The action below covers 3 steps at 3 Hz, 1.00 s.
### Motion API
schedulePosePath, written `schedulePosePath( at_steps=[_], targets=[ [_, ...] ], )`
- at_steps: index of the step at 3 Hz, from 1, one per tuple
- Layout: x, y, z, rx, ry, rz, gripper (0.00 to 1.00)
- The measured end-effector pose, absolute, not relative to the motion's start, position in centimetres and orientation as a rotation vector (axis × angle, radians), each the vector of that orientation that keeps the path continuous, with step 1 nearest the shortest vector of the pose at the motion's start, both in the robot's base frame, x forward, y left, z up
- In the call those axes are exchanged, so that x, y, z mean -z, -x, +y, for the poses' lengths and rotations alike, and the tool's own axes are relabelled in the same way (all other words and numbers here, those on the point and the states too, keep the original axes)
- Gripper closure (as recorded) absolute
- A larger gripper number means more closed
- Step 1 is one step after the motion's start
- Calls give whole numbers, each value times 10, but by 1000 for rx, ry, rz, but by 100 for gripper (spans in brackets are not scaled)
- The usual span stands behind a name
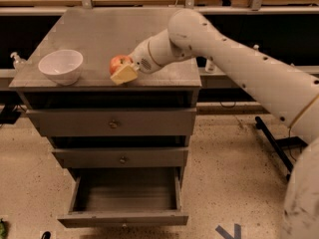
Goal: Place apple into bottom drawer
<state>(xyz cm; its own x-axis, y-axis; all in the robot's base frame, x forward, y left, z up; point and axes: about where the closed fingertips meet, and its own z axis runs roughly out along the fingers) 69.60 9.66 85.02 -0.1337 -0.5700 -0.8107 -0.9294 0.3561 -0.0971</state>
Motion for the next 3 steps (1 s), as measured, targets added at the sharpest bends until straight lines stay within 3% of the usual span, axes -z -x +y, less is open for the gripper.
schedulePosePath(
  at_steps=[1,2,3],
  targets=[
    [-887,-672,95,-610,1398,1720,100],
    [-904,-594,76,-742,1528,1601,100],
    [-905,-604,68,-715,1501,1617,100]
  ],
)
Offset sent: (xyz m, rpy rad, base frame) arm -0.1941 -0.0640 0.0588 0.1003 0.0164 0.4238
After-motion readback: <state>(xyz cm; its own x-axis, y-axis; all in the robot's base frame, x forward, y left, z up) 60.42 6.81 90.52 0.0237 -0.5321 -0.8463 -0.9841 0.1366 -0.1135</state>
